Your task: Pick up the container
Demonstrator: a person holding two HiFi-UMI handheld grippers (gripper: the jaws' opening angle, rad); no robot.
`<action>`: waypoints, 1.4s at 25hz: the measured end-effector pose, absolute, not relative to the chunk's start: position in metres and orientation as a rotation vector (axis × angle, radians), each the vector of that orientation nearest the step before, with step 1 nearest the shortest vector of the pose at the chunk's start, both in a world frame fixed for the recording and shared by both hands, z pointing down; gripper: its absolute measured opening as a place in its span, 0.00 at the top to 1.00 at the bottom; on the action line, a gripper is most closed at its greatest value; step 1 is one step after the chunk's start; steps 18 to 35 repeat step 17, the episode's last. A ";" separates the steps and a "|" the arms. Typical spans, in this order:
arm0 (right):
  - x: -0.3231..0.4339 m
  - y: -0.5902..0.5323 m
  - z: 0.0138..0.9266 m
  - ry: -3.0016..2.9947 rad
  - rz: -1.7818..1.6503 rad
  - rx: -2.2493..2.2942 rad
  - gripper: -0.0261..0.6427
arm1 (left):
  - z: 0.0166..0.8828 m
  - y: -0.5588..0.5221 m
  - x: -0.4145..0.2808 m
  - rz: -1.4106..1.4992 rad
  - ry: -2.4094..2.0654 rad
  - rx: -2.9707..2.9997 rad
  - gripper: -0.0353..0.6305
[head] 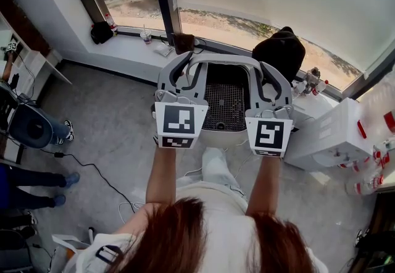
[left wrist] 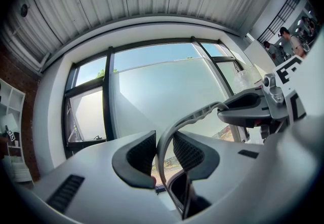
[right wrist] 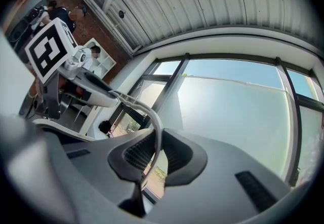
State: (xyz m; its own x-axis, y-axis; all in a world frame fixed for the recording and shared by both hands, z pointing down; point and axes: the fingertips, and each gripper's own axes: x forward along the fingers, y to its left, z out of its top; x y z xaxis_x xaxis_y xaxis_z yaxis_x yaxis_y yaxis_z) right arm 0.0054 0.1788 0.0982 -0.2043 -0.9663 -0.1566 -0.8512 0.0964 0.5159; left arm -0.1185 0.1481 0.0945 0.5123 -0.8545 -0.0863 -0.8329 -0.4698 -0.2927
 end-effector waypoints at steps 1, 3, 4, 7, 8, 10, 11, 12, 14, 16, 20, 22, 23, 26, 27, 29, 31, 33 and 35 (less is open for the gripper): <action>0.005 0.179 0.098 -2.149 -0.757 1.821 0.87 | 0.095 0.148 -0.119 -0.103 1.416 -2.460 0.78; 0.004 0.177 0.098 -2.149 -0.760 1.815 0.87 | 0.095 0.147 -0.120 -0.101 1.420 -2.459 0.78; 0.003 0.177 0.098 -2.149 -0.762 1.812 0.87 | 0.095 0.146 -0.121 -0.099 1.422 -2.460 0.78; -0.001 0.174 0.098 -2.149 -0.766 1.802 0.87 | 0.095 0.144 -0.125 -0.097 1.430 -2.461 0.78; -0.002 0.173 0.098 -2.150 -0.766 1.799 0.87 | 0.095 0.143 -0.126 -0.096 1.432 -2.461 0.78; -0.002 0.172 0.098 -2.152 -0.767 1.797 0.87 | 0.095 0.142 -0.126 -0.093 1.434 -2.460 0.78; -0.002 0.171 0.098 -2.153 -0.767 1.796 0.87 | 0.095 0.142 -0.126 -0.092 1.434 -2.460 0.78; -0.003 0.171 0.098 -2.154 -0.768 1.794 0.87 | 0.095 0.141 -0.127 -0.092 1.435 -2.459 0.78; -0.004 0.169 0.098 -2.155 -0.768 1.789 0.87 | 0.096 0.140 -0.128 -0.093 1.438 -2.461 0.78; -0.005 0.168 0.099 -2.155 -0.767 1.782 0.87 | 0.097 0.138 -0.129 -0.095 1.439 -2.464 0.78; -0.005 0.167 0.099 -2.154 -0.767 1.779 0.87 | 0.097 0.137 -0.129 -0.095 1.440 -2.466 0.78; -0.005 0.167 0.099 -2.154 -0.767 1.779 0.87 | 0.097 0.137 -0.129 -0.095 1.440 -2.466 0.78; -0.005 0.167 0.099 -2.154 -0.767 1.779 0.87 | 0.097 0.137 -0.129 -0.095 1.440 -2.466 0.78; -0.005 0.167 0.099 -2.154 -0.767 1.779 0.87 | 0.097 0.137 -0.129 -0.095 1.440 -2.466 0.78; -0.005 0.167 0.099 -2.154 -0.767 1.779 0.87 | 0.097 0.137 -0.129 -0.095 1.440 -2.466 0.78; -0.005 0.167 0.099 -2.154 -0.767 1.779 0.87 | 0.097 0.137 -0.129 -0.095 1.440 -2.466 0.78; -0.005 0.167 0.099 -2.154 -0.767 1.779 0.87 | 0.097 0.137 -0.129 -0.095 1.440 -2.466 0.78; -0.005 0.167 0.099 -2.154 -0.767 1.779 0.87 | 0.097 0.137 -0.129 -0.095 1.440 -2.466 0.78; -0.005 0.167 0.099 -2.154 -0.767 1.779 0.87 | 0.097 0.137 -0.129 -0.095 1.440 -2.466 0.78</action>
